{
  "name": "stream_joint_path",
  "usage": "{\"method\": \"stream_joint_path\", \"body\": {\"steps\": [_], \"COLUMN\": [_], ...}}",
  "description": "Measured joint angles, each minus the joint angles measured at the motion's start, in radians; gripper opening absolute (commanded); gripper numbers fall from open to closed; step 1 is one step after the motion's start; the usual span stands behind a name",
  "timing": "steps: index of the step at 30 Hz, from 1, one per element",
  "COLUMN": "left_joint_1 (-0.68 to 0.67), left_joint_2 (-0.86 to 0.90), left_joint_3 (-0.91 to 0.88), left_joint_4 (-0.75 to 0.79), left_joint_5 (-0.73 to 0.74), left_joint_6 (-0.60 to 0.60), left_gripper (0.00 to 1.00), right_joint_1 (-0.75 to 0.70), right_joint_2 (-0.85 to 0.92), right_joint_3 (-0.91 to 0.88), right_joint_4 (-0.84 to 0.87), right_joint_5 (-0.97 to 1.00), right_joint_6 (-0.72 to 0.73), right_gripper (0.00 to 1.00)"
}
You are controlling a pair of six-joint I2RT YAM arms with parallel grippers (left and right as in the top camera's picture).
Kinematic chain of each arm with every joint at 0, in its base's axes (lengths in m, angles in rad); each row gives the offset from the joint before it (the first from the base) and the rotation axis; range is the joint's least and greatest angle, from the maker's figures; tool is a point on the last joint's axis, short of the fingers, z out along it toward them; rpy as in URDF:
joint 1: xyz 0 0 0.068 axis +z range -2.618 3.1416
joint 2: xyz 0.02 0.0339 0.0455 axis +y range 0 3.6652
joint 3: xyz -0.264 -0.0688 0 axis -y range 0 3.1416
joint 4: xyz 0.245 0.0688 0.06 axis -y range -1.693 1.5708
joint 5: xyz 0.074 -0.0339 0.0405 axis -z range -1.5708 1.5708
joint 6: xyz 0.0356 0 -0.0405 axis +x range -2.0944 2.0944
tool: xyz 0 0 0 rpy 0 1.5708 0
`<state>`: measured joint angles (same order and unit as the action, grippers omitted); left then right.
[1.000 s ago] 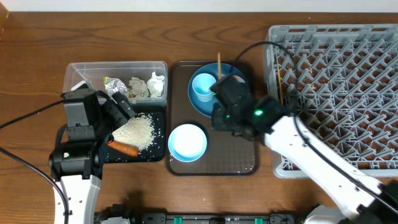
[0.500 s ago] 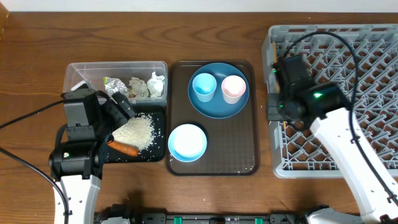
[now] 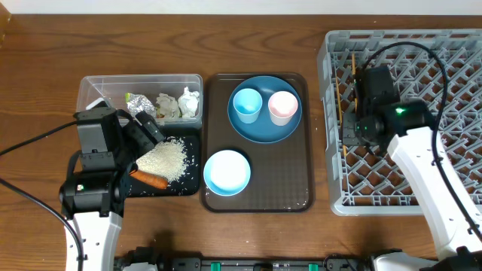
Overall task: Sort waste into correct bins and load items into the dishwasher rack
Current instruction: 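Carry the chopstick right and insert it into the dish rack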
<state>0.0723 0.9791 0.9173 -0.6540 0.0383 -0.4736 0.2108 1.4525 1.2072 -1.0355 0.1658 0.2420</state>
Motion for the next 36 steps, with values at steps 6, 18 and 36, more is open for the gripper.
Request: {"method": "stream_joint_path", "body": {"steps": [6, 18, 36], "left_joint_1": [0.000, 0.000, 0.000], "left_joint_2": [0.000, 0.000, 0.000], "left_joint_3": [0.000, 0.000, 0.000], "left_joint_4": [0.000, 0.000, 0.000], "left_joint_5": [0.000, 0.000, 0.000], "left_joint_6": [0.000, 0.000, 0.000], "left_gripper": [0.95, 0.95, 0.95], "right_joint_1": [-0.001, -0.001, -0.001], "right_joint_2": [0.001, 0.002, 0.002], "right_joint_3": [-0.039, -0.040, -0.034], "right_joint_4": [0.031, 0.030, -0.001], "right_joint_5": [0.001, 0.003, -0.315], "right_joint_6": [-0.007, -0.013, -0.089], "right_gripper": [0.35, 0.40, 0.31]}}
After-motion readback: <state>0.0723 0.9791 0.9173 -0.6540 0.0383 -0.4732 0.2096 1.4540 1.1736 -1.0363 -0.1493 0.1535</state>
